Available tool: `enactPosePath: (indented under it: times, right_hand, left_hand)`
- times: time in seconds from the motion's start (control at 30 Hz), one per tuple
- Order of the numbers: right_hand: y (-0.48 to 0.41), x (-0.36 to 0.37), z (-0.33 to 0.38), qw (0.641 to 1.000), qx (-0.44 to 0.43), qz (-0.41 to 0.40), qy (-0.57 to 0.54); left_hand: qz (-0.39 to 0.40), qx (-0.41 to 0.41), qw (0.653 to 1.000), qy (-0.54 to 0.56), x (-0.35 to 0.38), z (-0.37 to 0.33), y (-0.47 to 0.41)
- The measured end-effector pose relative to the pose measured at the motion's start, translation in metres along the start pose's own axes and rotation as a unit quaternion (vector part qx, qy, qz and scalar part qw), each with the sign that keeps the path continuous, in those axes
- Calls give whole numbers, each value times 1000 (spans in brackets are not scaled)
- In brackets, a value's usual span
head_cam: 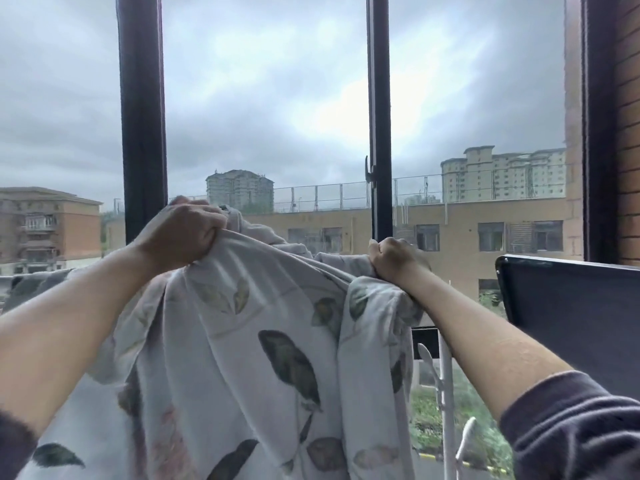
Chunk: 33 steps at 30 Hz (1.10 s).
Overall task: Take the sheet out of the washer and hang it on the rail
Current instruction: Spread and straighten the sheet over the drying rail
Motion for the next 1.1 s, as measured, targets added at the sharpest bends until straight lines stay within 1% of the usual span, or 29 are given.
enactPosePath:
  times: [0.13, 0.23, 0.33, 0.4, 0.47, 0.53, 0.6, 0.63, 0.7, 0.8, 0.87, 0.93, 0.97, 1.03, 1.07, 1.1]
  right_hand:
    - [4, 6, 11, 1000, -19, 3, 7]
    - [11, 4, 10, 999, -47, 1, 10]
    - [23, -4, 3, 998, -62, 13, 16]
    - [35, -7, -6, 997, -54, 40, 31]
    - [52, -7, -16, 995, -49, 72, 55]
    - [69, -8, -26, 992, -15, 110, 59]
    - [78, -6, -33, 988, 29, 140, 50]
    - [80, -6, -37, 987, 35, 149, 55]
    - [80, -8, -45, 984, 0, 144, 106]
    - [81, -22, -59, 968, -87, 101, 214]
    - [84, -32, -60, 963, -112, 78, 232]
    - [87, -31, -57, 972, -96, 80, 199]
    - [88, -29, -54, 979, -76, 86, 170]
    - [84, -27, -49, 988, -42, 80, 125]
    - [80, -26, -46, 990, -36, 76, 117]
    - [75, -27, -42, 990, -37, 72, 117]
  left_hand:
    - [-8, -43, 999, 10, -6, 4, 5]
    - [11, -62, 998, 24, 2, -14, 1]
    - [49, -99, 993, 41, 25, -31, -2]
    - [77, -128, 988, 50, 43, -37, -4]
    - [117, -139, 982, 45, 58, -47, -6]
    - [167, -147, 974, 39, 69, -58, -8]
    - [193, -143, 971, 19, 73, -65, -13]
    - [203, -142, 969, 4, 73, -66, -15]
    - [229, -150, 962, -16, 72, -63, -15]
    - [259, -153, 954, -17, 69, -57, -9]
    - [246, -134, 959, -30, 64, -56, -5]
    - [207, -92, 973, -41, 57, -66, -5]
    - [180, -53, 981, -50, 54, -76, -6]
    - [79, 69, 992, -69, 41, -113, -11]
    - [31, 122, 990, -61, 34, -134, -10]
    - [11, 157, 987, -30, 31, -153, -8]
Point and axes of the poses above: each hand's wrist, its own y-axis away from the middle knuckle, its own x-axis out of the palm, z = x × y, the point moved 9 cm from there along -y, towards the middle knuckle, and after that the axes turned 14 degrees about -z, right-handed, at the moved point
